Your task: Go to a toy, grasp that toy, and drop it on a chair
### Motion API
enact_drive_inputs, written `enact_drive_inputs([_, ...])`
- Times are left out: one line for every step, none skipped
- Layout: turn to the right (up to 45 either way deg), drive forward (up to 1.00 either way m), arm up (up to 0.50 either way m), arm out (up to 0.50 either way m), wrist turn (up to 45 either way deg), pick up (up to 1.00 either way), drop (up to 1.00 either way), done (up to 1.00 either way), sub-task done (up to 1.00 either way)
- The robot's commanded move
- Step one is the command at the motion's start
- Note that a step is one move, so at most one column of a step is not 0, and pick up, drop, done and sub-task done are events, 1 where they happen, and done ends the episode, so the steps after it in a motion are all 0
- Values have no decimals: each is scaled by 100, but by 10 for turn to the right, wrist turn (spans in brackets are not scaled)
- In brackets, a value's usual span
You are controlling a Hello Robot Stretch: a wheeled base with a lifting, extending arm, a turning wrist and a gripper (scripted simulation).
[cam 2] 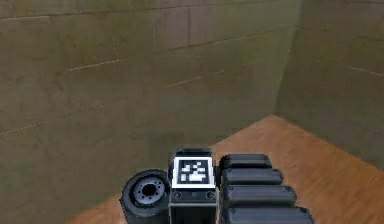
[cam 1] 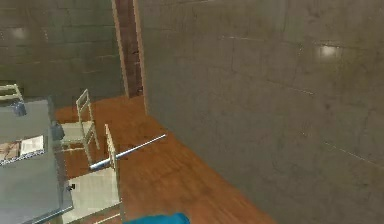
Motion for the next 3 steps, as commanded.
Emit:
enact_drive_inputs([0, 100, 0, 0, 0, 0, 0, 0, 0])
enact_drive_inputs([-210, 0, 0, 0, 0, 0, 0, 0, 0])
enact_drive_inputs([0, 5, 0, 0, 0, 0, 0, 0, 0])
